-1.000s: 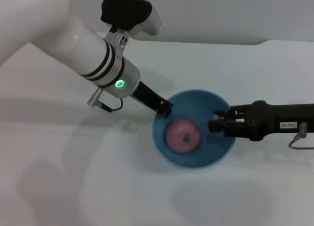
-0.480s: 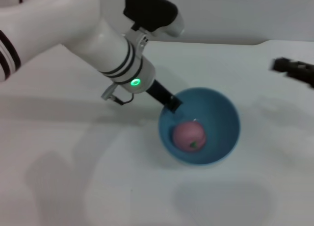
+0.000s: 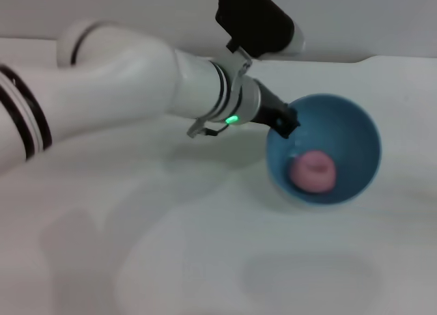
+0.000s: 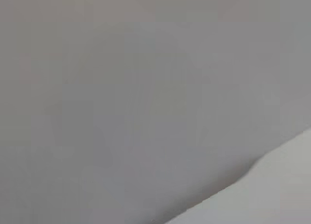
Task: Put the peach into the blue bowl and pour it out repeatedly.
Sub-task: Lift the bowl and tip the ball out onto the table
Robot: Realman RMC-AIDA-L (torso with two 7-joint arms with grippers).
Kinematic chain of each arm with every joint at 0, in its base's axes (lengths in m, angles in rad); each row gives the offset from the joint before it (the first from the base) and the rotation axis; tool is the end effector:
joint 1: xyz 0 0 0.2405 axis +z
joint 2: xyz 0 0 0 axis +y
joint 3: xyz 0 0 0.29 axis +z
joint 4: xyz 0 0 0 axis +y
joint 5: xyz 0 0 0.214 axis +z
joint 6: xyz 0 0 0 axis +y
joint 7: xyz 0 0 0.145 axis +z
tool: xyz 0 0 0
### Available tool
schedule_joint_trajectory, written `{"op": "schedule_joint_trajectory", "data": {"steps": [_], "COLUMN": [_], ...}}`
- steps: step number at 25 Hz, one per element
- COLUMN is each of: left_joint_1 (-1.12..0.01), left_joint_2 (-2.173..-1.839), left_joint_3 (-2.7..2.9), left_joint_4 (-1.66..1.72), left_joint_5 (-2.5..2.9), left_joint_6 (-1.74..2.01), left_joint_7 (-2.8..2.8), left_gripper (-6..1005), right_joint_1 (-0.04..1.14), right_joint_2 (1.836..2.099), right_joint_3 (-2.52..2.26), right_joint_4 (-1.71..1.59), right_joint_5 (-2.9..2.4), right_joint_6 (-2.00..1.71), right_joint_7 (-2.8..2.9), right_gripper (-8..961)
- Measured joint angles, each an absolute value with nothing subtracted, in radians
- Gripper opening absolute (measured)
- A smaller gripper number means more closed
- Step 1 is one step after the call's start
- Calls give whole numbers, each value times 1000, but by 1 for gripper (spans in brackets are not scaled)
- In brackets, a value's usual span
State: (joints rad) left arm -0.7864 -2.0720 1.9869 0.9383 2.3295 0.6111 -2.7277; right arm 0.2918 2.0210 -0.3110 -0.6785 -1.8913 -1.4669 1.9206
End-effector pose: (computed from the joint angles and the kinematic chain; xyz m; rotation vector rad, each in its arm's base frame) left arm -0.1446 0.4141 -0.1471 -2.5680 -0.5670 0.0669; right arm 0.4069 0.2929 0.0795 -1.8006 1.4866 1.0259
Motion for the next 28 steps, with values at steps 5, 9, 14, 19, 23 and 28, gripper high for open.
{"op": "schedule_joint_trajectory", "data": {"steps": [5,9,14,19,23,28], "left_joint_1": [-736,-713,-698,-686,-687,-669], "left_joint_2": [-2071,-2072,-2077,-2078,-2079,-2079], "left_joint_3": [2153,2228,2375,2476,2478,2505], "left_joint_4": [928,909,824,786,777,742], "left_joint_5": [2336,2338,2340,2332,2331,2308], "left_joint_6": [327,154,-179,-347,-399,-538], "left_joint_7": [-2722,-2669,-2544,-2315,-2227,-2059], "left_gripper": [-2,-2,-1,-1,-2,-3], "right_joint_1": [263,261,259,257,256,257], "right_joint_2": [2023,2018,2016,2016,2016,2016], "right_joint_3": [-220,-206,-205,-202,-202,-201], "right_joint_4": [-655,-618,-608,-607,-607,-607], "right_joint_5": [-1937,-1972,-1974,-1974,-1974,-1974], "right_joint_6": [-1457,-1447,-1444,-1443,-1443,-1444], "right_joint_7": [1920,1923,1920,1923,1922,1920], "right_gripper": [446,446,446,448,452,458]}}
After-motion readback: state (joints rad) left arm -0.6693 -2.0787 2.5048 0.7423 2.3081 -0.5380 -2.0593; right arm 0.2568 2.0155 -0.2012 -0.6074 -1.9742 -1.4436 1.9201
